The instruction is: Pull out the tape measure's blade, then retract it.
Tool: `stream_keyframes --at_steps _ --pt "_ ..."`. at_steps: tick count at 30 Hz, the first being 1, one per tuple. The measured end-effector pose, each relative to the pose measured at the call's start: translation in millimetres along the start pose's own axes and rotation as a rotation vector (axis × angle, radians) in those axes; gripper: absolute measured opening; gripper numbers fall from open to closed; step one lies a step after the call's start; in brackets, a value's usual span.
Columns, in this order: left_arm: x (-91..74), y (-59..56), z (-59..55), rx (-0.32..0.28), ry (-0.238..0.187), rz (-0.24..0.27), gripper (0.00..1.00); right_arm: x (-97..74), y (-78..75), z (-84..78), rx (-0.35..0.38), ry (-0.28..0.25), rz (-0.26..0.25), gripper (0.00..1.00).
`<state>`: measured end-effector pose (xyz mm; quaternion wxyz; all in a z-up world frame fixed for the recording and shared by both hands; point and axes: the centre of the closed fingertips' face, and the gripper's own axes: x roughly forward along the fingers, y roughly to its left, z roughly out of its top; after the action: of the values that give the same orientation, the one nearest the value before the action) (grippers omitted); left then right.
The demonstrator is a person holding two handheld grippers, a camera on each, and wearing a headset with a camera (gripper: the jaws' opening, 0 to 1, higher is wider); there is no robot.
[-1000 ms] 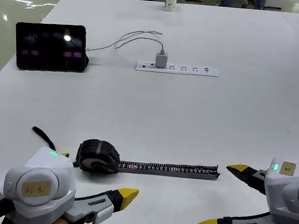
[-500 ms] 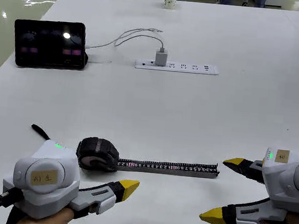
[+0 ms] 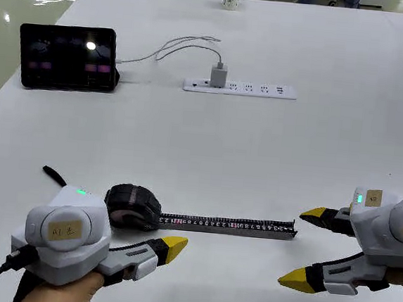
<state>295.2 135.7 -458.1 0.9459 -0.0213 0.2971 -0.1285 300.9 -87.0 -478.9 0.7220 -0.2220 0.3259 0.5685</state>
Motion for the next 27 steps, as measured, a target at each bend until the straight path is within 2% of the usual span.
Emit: stream_keyframes --at_steps 10,27 --pt "7.2 2.6 1.3 -0.012 0.001 0.005 0.99 5.8 -10.8 -3.9 -0.046 0.039 0.023 0.62" --pt "16.4 7.3 -1.5 -0.033 0.006 0.018 0.98 14.7 -25.4 -15.8 -0.144 0.121 0.068 0.45"
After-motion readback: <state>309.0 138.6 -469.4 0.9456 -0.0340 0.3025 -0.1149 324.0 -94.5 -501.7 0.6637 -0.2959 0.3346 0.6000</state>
